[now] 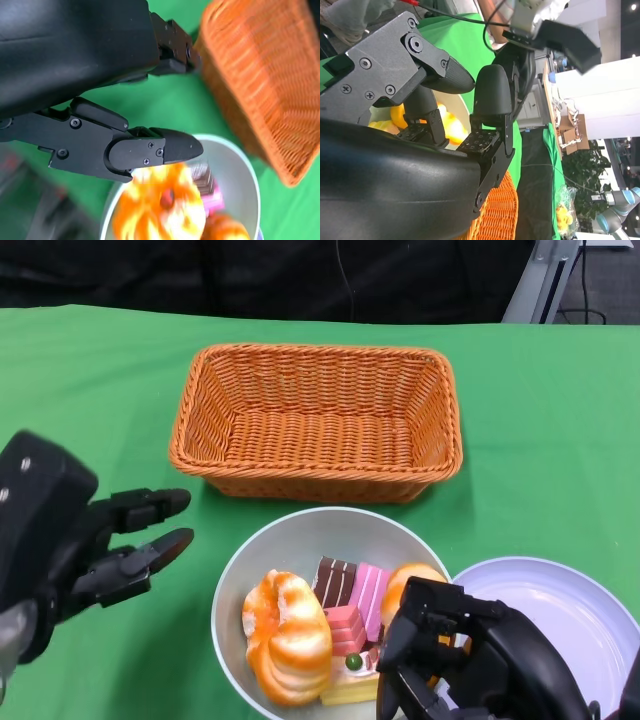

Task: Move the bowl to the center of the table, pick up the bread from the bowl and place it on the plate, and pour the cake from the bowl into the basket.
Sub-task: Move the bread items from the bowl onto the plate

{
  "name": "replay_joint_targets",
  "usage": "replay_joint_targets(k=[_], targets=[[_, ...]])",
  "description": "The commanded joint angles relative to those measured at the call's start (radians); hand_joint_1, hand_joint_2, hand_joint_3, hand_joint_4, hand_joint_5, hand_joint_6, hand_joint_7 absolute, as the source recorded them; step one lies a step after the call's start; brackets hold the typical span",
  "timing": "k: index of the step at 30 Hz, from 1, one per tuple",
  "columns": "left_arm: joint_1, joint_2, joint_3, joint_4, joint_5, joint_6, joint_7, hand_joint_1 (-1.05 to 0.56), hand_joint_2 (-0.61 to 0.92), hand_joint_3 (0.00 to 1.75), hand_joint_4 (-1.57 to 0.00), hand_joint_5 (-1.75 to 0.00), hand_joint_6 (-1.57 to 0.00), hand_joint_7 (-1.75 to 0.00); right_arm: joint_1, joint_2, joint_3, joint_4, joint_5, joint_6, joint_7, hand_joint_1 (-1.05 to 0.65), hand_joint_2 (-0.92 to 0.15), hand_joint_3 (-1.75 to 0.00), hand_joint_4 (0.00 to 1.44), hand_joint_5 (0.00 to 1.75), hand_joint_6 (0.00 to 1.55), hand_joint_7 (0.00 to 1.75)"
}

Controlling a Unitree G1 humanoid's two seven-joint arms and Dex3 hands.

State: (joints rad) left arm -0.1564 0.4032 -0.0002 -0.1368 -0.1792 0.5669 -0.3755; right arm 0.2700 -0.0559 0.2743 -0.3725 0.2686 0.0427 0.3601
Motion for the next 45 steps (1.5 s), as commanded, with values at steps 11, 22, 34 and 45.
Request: replay_joint_targets(k=[11,22,34,45], targets=[[0.031,-0.189,0.123,0.492,0.008,-1.127,-0.004,-0.16,0.92,0.29,-0.94,-0.84,-1.11,-0.22,0.066,-0.046,-0.072,-0.039,-0.031,-0.067,-0.001,-0.2,-0.42,-1.19,0.74,1.51,0.75,1.26],[-0.035,-0.226,0.137,0.686,0.033,-1.349,0.043,-0.07,0.88,0.55,-0.73,-1.51,-0.79,-1.15,0.049,-0.124,-0.113,-0.192,-0.095,-0.041,-0.005,-0.24,-0.73,-0.48,0.58,1.27,0.63,0.91],[-0.068,-0.271,0.151,0.745,0.043,-1.359,0.098,-0.07,0.77,0.74,-0.75,-1.54,-0.77,-1.21,-0.139,-0.209,-0.017,-0.445,-0.535,0.315,0.0,-0.56,-0.92,-0.04,0.62,0.63,0.61,0.29],[-0.071,-0.284,0.146,0.757,0.06,-1.358,0.124,-0.09,0.75,0.75,-0.75,-1.55,-0.77,-1.19,-0.406,-0.229,0.215,-0.429,-0.864,0.648,0.116,-0.72,-0.92,-0.13,0.5,0.23,0.45,0.01]])
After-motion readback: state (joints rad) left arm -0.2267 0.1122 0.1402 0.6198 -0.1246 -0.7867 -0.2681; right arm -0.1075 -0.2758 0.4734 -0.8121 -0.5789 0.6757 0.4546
